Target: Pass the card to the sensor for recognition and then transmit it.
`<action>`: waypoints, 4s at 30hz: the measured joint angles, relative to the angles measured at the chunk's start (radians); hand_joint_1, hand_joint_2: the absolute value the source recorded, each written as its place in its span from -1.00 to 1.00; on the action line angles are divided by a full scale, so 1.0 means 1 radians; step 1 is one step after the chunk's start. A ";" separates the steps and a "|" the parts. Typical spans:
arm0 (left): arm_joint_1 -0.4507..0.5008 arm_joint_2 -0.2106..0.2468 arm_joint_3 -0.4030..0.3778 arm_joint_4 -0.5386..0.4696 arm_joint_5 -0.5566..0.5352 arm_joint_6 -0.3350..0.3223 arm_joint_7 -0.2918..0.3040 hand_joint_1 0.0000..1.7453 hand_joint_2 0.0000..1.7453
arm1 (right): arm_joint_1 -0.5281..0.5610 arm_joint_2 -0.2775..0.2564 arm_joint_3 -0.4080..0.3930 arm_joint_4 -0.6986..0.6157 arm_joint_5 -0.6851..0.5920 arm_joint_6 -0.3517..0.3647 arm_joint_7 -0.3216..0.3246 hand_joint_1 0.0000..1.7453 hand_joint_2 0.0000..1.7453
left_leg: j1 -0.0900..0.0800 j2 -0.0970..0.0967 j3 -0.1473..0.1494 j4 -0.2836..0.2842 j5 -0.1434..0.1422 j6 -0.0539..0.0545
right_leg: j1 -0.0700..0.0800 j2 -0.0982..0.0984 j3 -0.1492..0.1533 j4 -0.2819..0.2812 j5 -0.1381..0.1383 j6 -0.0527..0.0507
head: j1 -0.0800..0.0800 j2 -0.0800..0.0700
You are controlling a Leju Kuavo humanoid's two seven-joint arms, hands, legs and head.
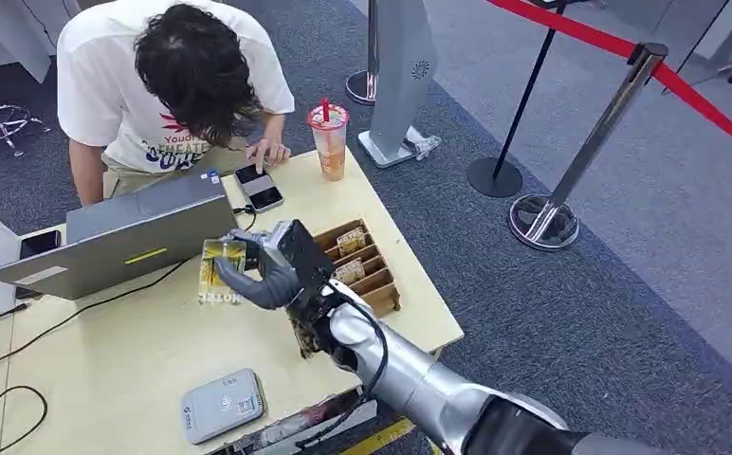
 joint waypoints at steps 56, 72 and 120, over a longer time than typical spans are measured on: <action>-0.005 -0.010 -0.031 0.000 -0.031 0.017 0.023 -1.00 -1.00 | -0.420 -0.005 -0.178 0.401 0.661 -0.552 0.037 1.00 1.00 | 0.000 0.000 0.000 0.001 0.000 0.000 | 0.000 0.000 0.000 0.000 0.001 0.001 | 0.000 0.000; -0.009 -0.013 -0.046 0.000 -0.026 0.010 0.035 -1.00 -1.00 | -0.451 0.016 -0.146 0.510 0.848 -0.667 0.051 1.00 1.00 | 0.000 -0.001 -0.001 0.001 0.000 0.000 | 0.000 0.000 0.000 0.000 0.001 0.001 | 0.000 0.000; -0.010 -0.006 -0.052 0.000 -0.045 -0.001 0.037 -1.00 -1.00 | -0.434 0.040 -0.129 0.592 0.902 -0.689 0.050 -1.00 1.00 | 0.000 -0.001 0.000 0.001 0.000 0.000 | 0.000 0.000 0.000 0.000 0.001 0.001 | 0.000 0.000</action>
